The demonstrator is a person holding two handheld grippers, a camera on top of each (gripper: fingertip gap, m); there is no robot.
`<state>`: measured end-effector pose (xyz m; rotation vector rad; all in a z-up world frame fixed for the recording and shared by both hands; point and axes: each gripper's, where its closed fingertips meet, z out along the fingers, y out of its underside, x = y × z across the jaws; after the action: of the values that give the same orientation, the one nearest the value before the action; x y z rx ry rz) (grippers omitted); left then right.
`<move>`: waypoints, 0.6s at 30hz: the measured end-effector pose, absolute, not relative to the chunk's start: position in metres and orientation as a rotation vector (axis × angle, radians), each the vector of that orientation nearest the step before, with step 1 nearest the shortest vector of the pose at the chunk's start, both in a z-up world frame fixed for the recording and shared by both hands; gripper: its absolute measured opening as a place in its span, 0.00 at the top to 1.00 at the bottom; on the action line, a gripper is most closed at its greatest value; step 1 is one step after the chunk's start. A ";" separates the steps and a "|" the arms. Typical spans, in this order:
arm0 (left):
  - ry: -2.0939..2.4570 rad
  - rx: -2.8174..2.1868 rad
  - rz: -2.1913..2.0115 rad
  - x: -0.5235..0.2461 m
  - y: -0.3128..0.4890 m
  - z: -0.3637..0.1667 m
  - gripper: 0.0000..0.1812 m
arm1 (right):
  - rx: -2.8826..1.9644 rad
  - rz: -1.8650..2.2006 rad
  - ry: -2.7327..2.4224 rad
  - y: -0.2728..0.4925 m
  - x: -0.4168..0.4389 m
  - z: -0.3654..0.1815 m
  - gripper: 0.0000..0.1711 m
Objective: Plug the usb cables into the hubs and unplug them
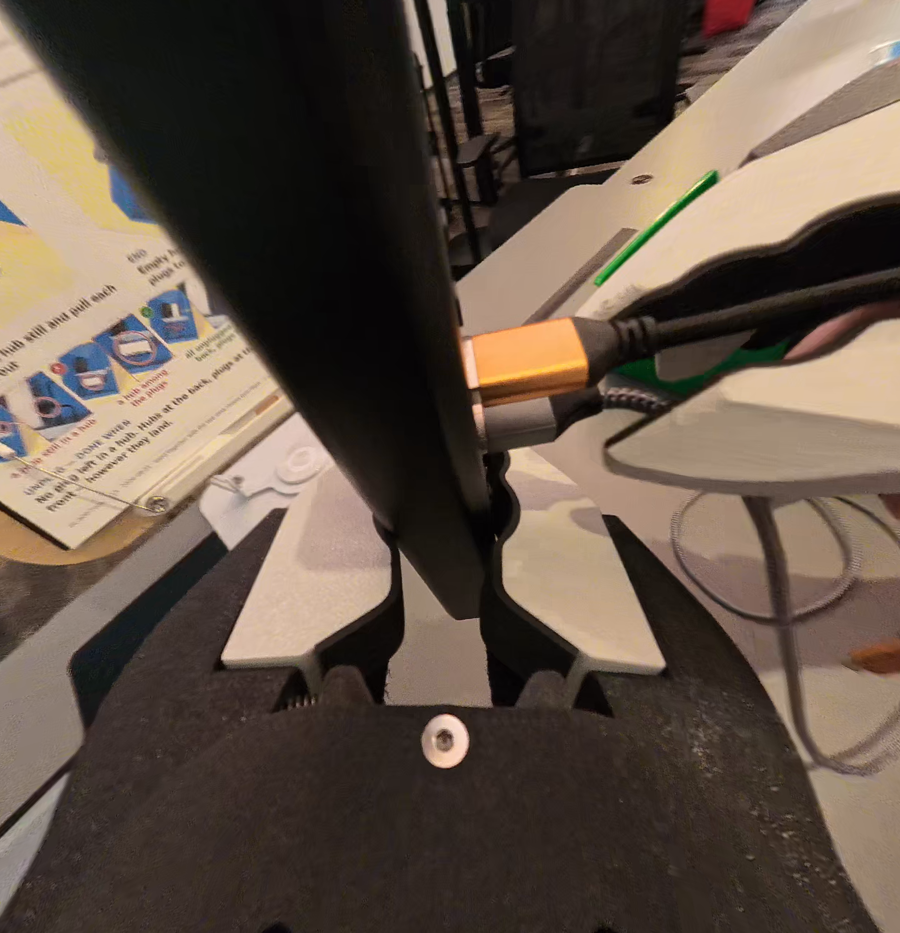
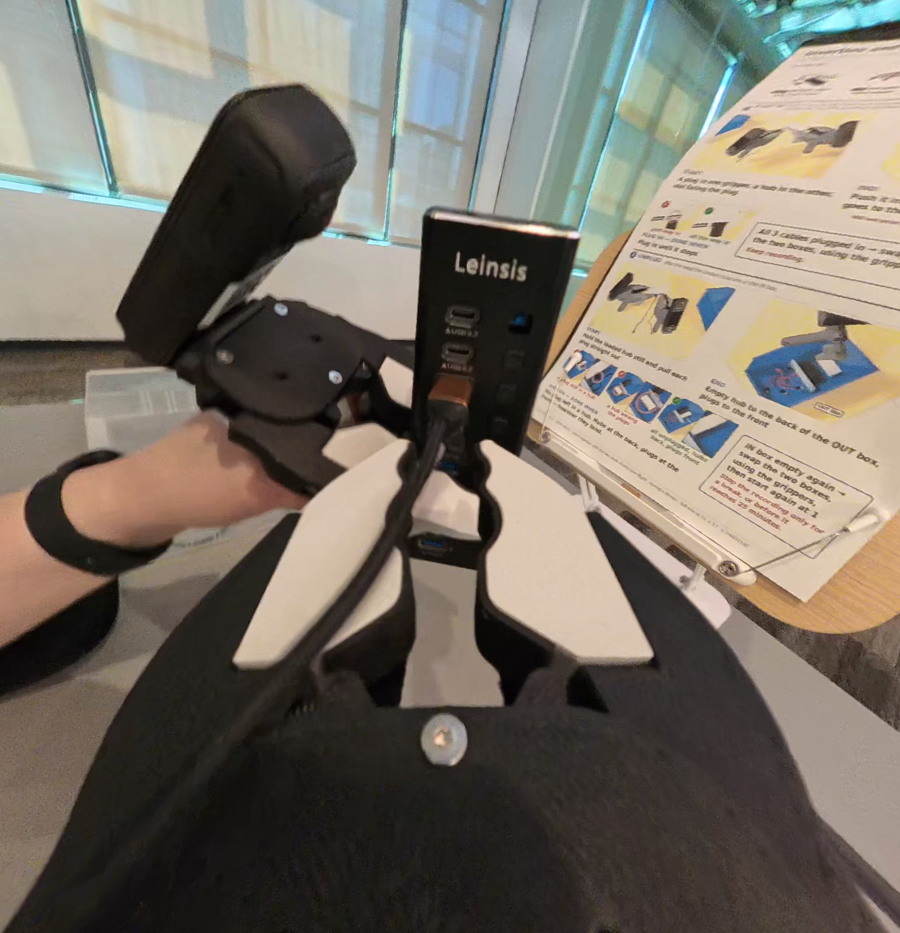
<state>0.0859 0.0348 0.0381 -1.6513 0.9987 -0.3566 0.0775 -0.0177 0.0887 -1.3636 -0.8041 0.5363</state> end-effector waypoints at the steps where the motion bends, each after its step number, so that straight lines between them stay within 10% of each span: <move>1: 1.005 -1.671 -0.410 0.084 0.033 0.039 0.82 | -1.364 0.527 -0.827 -0.018 0.079 0.089 0.84; 18: 1.309 -1.683 -1.177 0.101 -0.045 0.048 0.82 | -1.338 1.351 -0.775 -0.035 0.082 0.095 0.77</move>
<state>0.1010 -0.0454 0.0475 -1.6834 1.3094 -1.1769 0.0815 -0.0353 0.0953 -1.3376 -0.7746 1.3506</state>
